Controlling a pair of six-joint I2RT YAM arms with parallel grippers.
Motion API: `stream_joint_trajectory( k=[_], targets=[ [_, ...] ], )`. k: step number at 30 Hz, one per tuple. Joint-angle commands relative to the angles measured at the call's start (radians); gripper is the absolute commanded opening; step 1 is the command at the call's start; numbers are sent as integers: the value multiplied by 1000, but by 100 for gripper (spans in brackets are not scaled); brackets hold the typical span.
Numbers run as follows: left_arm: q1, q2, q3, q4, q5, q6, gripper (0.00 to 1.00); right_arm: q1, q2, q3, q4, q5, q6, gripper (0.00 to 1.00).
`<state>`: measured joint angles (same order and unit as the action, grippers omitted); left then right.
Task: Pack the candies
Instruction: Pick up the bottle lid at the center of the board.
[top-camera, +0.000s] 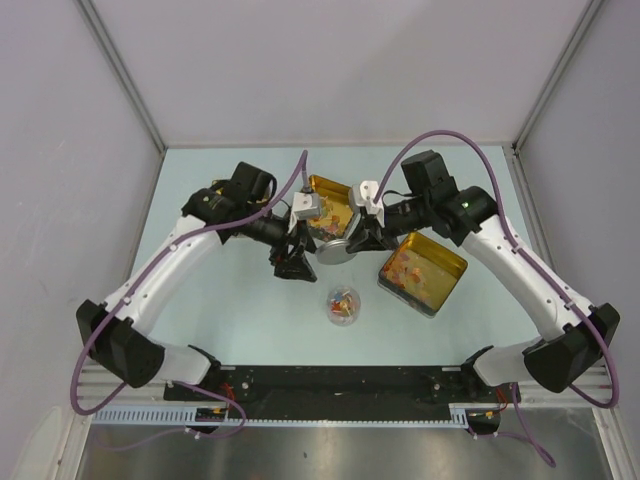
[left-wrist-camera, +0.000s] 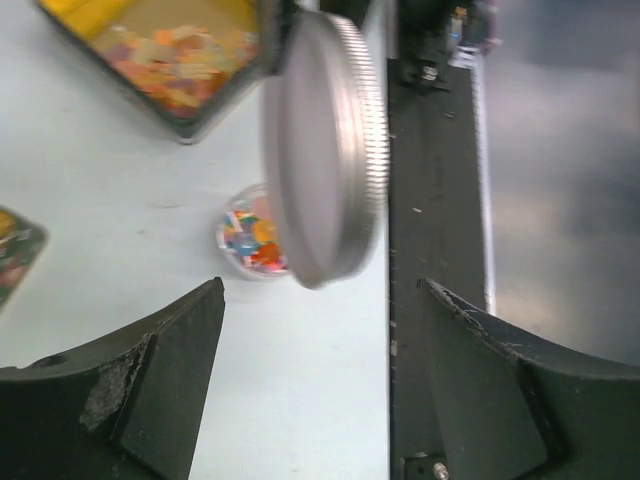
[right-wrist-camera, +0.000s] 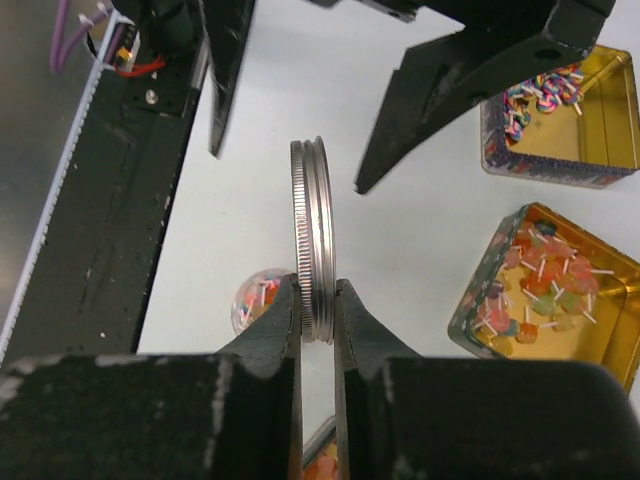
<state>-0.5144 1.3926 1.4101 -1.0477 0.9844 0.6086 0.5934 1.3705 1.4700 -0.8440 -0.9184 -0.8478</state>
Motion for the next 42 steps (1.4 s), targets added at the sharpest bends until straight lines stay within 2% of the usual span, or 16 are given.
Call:
stream_joint_trajectory(
  k=[1,8,13,15,20,24,27,28,29,31,33,35,36,37,40,42],
  targets=[
    [-10,-87,-54,299,-162,-182,82,-6,5,3,95,-99,138,1],
    [-19,-109,-73,413,-178,-224,78,-43,62,1,149,-171,219,2],
    [-27,-103,-65,385,-115,-198,47,-60,87,-11,177,-194,251,3],
    [-27,-99,-69,382,-98,-190,38,-66,97,-13,181,-201,253,3],
    [-39,-83,-66,339,-66,-167,26,-76,105,-14,215,-209,292,4],
    [-41,-81,-72,337,-53,-179,0,-78,98,-14,237,-162,300,9],
    [-41,-83,-95,394,-58,-251,0,-78,76,-13,252,-84,297,26],
    [-41,-83,-112,417,-64,-279,0,-76,67,-14,256,-51,297,39],
    [-41,-83,-118,439,-78,-308,0,-76,50,-14,270,16,300,44],
    [-33,-75,-141,527,-104,-430,0,-75,29,-14,287,114,291,56],
    [-3,-60,-151,601,-96,-556,0,-66,-8,-20,292,245,238,60],
    [51,-35,-161,662,-70,-654,0,-49,-59,-42,305,341,204,79],
    [68,-29,-174,742,-49,-755,0,-40,-74,-57,307,367,187,80],
    [85,-23,-198,771,-41,-798,0,-29,-85,-62,301,386,161,97],
    [120,8,-227,836,-24,-901,0,43,-111,-77,278,473,119,100],
    [122,20,-244,867,-20,-952,0,116,-114,-99,324,603,116,100]
  ],
)
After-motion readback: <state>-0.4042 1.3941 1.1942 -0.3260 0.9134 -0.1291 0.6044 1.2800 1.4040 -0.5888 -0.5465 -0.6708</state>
